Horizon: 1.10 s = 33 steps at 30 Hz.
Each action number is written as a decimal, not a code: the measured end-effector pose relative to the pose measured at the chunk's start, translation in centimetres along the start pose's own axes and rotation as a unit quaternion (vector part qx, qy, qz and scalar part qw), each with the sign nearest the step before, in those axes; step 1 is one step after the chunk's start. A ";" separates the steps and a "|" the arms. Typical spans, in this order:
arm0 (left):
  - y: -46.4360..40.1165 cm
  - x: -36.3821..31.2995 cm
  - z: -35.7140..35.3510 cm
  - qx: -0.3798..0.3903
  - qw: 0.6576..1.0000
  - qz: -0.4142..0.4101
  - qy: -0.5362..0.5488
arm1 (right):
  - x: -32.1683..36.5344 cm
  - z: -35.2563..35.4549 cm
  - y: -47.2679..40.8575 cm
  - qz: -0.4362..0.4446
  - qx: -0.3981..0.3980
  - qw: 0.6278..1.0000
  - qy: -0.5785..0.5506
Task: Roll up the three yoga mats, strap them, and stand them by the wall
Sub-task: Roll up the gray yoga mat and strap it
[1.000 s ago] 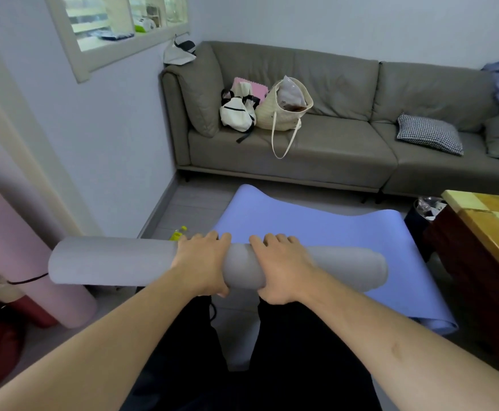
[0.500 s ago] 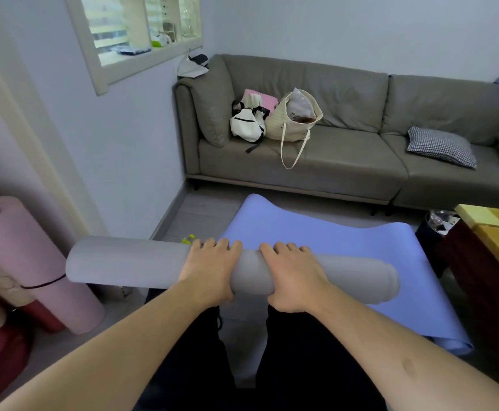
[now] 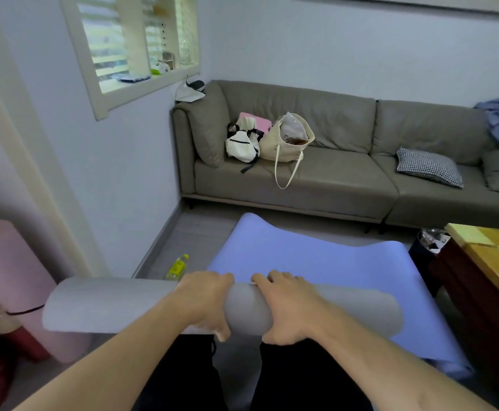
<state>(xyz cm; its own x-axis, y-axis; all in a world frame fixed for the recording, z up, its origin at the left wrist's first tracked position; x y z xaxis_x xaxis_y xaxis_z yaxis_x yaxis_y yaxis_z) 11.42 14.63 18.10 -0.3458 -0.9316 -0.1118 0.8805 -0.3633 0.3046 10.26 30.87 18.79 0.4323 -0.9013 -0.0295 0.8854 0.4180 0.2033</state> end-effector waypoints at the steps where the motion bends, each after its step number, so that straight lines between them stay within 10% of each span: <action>1: -0.3 0.1 -0.2 0.006 1.000 -0.001 0.001 | 0.1 -0.7 0.2 0.003 -0.025 1.000 0.013; 33: 0.1 -1.4 -2.4 -0.097 0.985 0.053 -0.136 | 0.4 -1.5 -1.1 -0.019 -0.040 0.999 0.012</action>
<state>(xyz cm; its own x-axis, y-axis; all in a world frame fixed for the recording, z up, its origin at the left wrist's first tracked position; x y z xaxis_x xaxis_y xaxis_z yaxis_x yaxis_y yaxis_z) 12.75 15.91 16.04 -0.2988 -0.9380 0.1757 0.9527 -0.2824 0.1123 9.70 30.21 17.03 0.4020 -0.9137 -0.0592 0.9113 0.3930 0.1227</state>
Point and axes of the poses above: each hand's wrist, its own y-axis away from the middle knuckle, its own z-axis out of the back of the hand, x = y × z, the point moved 6 cm from there along -y, towards the middle knuckle, and after that the axes turned 11 degrees about -z, right-handed, at the moved point
